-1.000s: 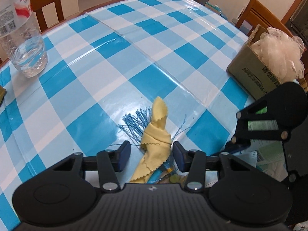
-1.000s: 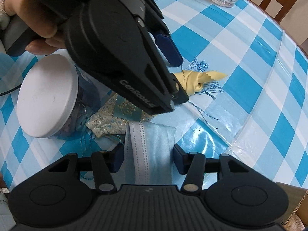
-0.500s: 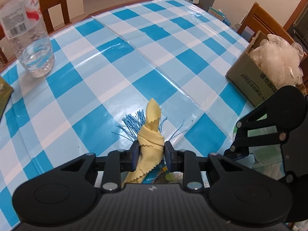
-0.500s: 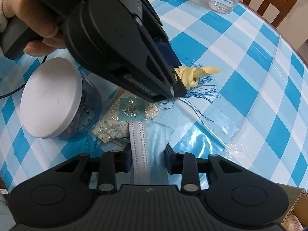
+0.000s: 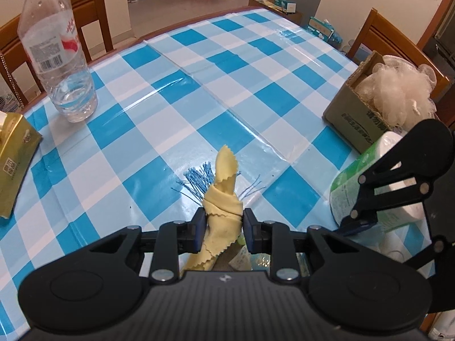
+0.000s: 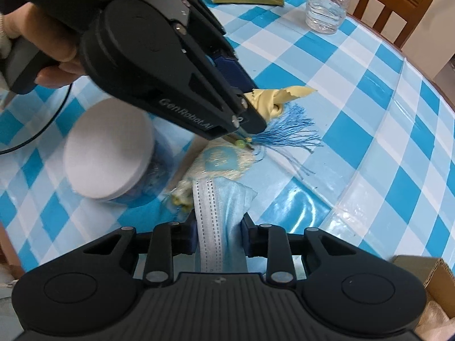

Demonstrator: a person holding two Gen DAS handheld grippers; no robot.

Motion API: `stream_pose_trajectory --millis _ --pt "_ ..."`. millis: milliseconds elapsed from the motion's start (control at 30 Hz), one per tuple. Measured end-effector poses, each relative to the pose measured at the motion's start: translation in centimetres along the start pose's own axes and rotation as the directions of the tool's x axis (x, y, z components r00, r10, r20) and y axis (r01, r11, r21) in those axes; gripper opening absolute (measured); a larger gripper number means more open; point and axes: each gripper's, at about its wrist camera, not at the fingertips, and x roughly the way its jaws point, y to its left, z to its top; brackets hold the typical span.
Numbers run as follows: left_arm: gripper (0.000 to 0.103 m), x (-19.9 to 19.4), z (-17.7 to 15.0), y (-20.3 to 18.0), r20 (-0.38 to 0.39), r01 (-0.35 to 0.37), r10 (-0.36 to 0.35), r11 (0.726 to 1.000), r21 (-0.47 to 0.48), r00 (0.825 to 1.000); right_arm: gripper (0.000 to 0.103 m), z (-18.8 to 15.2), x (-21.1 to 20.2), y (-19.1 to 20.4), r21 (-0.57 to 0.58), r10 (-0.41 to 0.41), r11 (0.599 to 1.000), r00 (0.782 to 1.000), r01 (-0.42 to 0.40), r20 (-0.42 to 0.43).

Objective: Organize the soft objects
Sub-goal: 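Grasp the blue face mask with the right tool while the left tool grasps the yellow cloth, then lift mask and yellow cloth and carry both toward the box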

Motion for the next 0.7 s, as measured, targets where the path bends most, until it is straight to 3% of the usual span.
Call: stream_pose_trajectory --millis 333,700 --pt "0.026 -1.3 -0.9 -1.1 -0.001 -0.018 0.018 1.0 0.01 1.0 0.036 -2.2 0.6 2.7 0.002 0.035 0.999 0.999 -0.035 -0.042" --pt "0.026 -2.0 -1.8 -1.7 -0.005 -0.022 0.022 1.0 0.014 1.0 0.061 -4.5 2.0 4.2 0.05 0.056 0.997 0.998 -0.054 -0.043"
